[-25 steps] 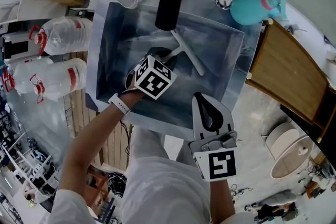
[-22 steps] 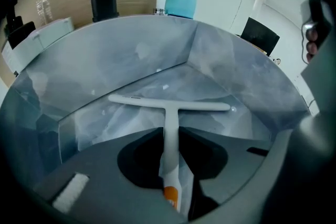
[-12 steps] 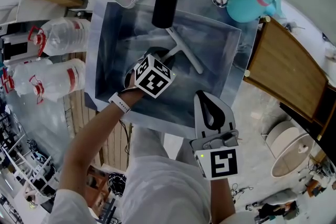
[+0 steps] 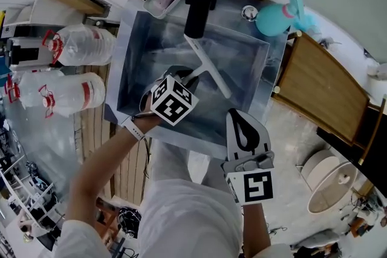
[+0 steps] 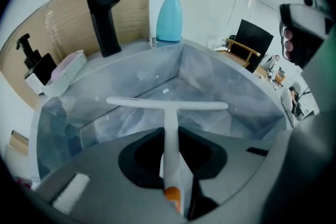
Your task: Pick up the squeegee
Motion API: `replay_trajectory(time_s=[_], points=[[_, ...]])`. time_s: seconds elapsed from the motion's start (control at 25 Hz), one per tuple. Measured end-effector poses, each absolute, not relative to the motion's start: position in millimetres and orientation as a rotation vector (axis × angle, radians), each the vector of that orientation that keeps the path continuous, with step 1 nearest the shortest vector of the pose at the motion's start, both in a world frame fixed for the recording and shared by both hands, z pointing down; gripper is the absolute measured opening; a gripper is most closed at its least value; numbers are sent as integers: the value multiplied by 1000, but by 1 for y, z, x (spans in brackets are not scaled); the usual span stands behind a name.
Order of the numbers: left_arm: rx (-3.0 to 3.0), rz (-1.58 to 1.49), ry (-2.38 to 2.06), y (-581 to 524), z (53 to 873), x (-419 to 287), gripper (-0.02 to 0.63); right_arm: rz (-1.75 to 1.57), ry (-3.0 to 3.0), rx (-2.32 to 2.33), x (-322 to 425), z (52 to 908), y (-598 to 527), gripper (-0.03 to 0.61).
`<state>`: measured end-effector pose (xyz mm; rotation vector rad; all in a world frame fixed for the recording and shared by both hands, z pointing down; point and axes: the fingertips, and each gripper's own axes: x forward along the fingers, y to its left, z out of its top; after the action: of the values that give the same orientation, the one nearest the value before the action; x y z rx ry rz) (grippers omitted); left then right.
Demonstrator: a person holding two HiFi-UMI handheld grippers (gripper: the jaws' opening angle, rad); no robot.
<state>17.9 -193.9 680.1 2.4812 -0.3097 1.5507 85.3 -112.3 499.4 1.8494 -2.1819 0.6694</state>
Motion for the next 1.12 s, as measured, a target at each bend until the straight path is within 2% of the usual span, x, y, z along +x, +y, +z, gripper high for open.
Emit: replay_trajectory(time_s=[0.8,1.12], points=[[2572,1083,-762,-175,482,-29,83,475,-2229,1853,85,410,-89,6],[2555,945,-886,-147,432,-63,83,425,-2262,1861,75,385,-73,6]])
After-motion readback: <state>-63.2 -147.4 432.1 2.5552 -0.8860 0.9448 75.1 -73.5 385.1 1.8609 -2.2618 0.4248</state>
